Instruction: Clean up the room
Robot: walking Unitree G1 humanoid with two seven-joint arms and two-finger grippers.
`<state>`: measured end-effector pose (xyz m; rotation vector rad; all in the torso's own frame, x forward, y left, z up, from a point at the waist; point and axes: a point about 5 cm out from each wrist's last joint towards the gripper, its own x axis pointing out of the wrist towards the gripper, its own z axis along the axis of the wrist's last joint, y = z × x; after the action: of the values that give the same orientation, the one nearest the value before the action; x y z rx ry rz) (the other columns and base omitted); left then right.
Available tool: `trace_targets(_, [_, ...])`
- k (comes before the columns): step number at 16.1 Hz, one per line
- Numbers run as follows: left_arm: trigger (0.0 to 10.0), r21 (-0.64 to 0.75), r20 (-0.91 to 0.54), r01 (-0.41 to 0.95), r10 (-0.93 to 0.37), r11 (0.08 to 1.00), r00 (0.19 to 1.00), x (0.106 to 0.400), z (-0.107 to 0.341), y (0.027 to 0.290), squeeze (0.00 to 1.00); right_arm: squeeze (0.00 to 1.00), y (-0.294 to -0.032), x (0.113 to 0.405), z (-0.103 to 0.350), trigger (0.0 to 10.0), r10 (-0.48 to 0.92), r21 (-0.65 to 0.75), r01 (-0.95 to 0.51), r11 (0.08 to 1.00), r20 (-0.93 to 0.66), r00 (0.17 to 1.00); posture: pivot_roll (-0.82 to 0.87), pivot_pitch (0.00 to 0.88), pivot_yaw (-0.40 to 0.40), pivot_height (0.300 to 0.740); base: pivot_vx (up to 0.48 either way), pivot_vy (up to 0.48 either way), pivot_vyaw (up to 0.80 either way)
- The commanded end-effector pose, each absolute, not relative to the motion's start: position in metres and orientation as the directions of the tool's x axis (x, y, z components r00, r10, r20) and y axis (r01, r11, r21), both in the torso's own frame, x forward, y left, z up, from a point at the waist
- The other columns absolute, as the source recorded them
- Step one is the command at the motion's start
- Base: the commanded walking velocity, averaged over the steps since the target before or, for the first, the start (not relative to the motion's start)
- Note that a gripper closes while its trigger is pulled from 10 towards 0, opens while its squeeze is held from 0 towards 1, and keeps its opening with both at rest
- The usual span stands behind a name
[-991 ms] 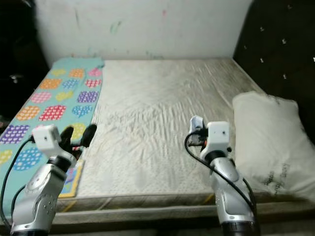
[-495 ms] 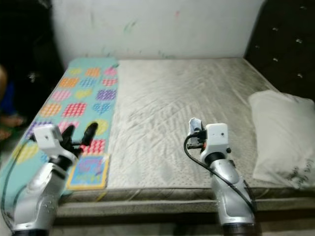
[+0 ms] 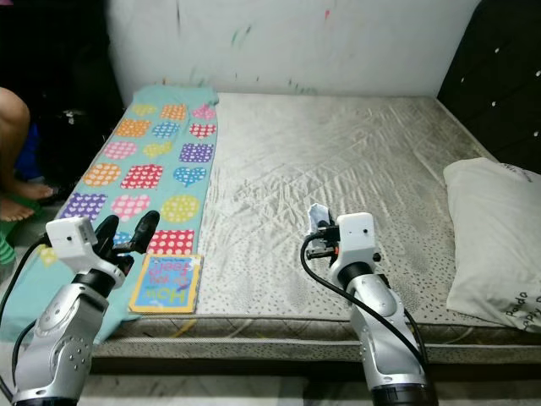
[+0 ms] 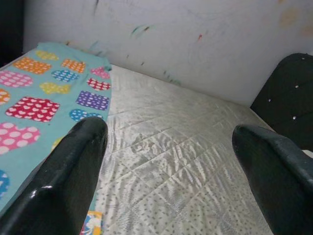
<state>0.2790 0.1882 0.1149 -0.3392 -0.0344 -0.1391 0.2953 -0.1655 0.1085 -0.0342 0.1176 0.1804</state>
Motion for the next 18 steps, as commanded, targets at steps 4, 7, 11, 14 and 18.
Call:
trace_targets(4, [10.0,-0.325,0.063,0.153,-0.14,0.933,0.988,0.28,0.1163,0.1882,0.0,0.0,-0.168,0.2964,0.1135,10.0,0.168,-0.027,-0.171,0.985,-0.097,0.981,-0.08,0.014,0.0,0.74,0.06,0.0,0.13])
trace_targets(7, [10.0,-0.321,0.062,0.154,-0.142,0.934,0.988,0.2806,0.1159,0.1887,0.0,0.0,-0.1677,0.297,0.1133,10.0,0.171,-0.029,-0.174,0.984,-0.099,0.98,-0.08,0.012,0.0,0.74,0.249,0.0,0.0])
trace_targets(11, [10.0,-0.314,0.063,0.158,-0.146,0.936,0.987,0.2814,0.116,0.1892,0.0,0.0,-0.1669,0.2973,0.1133,10.0,0.172,-0.027,-0.175,0.984,-0.098,0.98,-0.08,0.01,0.001,0.74,0.247,0.0,0.0])
trace_targets(14, [10.0,-0.311,0.062,0.159,-0.147,0.937,0.987,0.2818,0.1159,0.1893,0.0,0.0,-0.1672,0.2973,0.1133,10.0,0.169,-0.027,-0.173,0.985,-0.097,0.981,-0.08,0.01,0.001,0.74,0.252,0.0,0.0])
trace_targets(18, [10.0,-0.305,0.063,0.16,-0.148,0.939,0.987,0.2826,0.1161,0.1894,0.0,0.0,-0.1673,0.2977,0.1137,10.0,0.167,-0.026,-0.17,0.985,-0.094,0.982,-0.08,0.01,0.002,0.74,0.257,0.0,0.0])
